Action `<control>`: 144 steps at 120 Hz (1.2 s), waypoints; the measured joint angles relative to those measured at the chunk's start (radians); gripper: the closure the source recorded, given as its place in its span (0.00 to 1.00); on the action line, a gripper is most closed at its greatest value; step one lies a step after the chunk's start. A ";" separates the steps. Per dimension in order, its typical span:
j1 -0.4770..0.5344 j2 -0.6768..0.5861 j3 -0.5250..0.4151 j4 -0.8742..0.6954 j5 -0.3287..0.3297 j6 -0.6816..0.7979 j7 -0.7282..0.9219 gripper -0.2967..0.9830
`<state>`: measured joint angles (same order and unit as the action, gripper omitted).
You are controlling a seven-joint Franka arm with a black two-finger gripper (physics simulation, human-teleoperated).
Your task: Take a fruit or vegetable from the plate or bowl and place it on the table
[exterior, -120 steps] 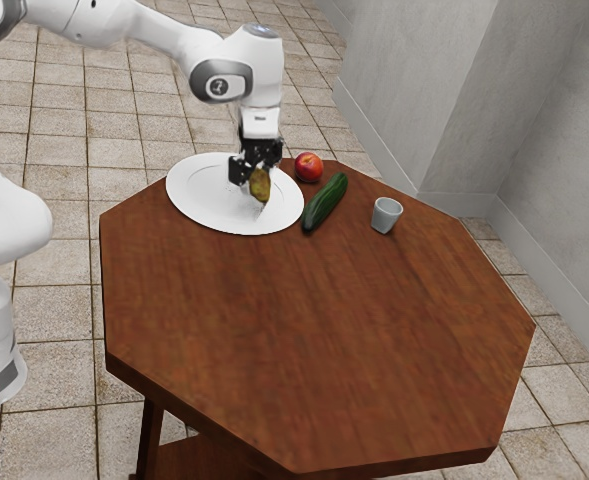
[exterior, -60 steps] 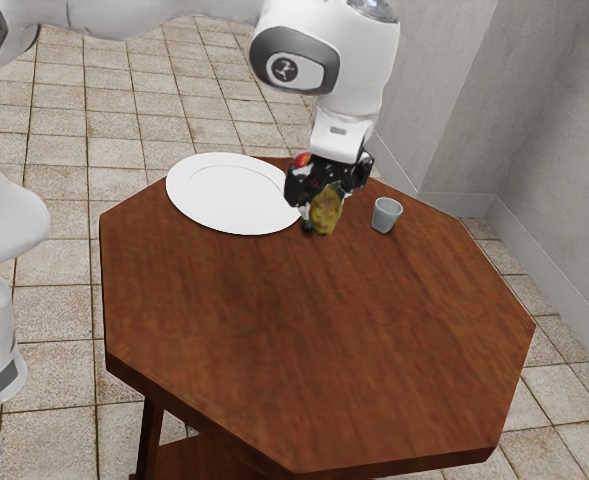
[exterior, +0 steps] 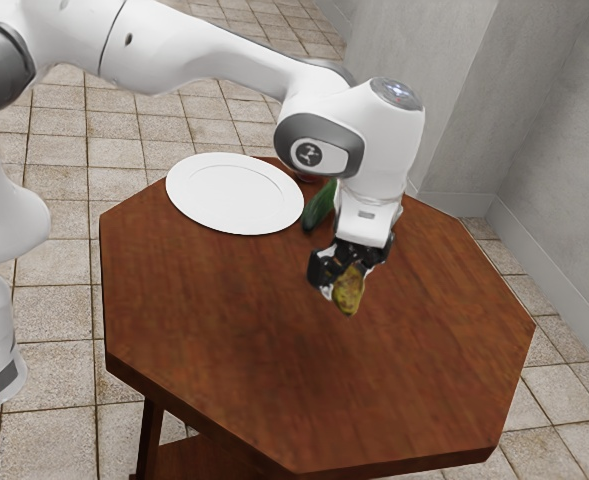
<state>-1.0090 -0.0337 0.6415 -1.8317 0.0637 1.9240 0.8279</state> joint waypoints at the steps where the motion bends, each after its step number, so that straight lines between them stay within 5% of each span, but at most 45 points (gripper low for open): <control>1: 0.000 0.000 0.002 -0.002 -0.002 0.006 -0.001 0.51; 48: 0.119 0.077 0.010 -0.037 -0.023 0.130 -0.052 0.51; 78: 0.009 0.089 0.009 -0.039 -0.023 0.140 -0.072 0.51; 93: 0.016 0.098 0.009 -0.041 -0.026 0.131 -0.073 0.35; 114: 0.037 0.103 0.024 0.011 -0.026 0.095 -0.074 0.28; 133: -0.024 0.094 0.236 0.371 -0.024 -0.125 -0.073 0.26; 144: -0.449 0.094 0.863 0.492 -0.025 -0.267 -0.092 0.25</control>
<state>-1.4584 0.0598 1.5040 -1.3397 0.0392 1.6571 0.7355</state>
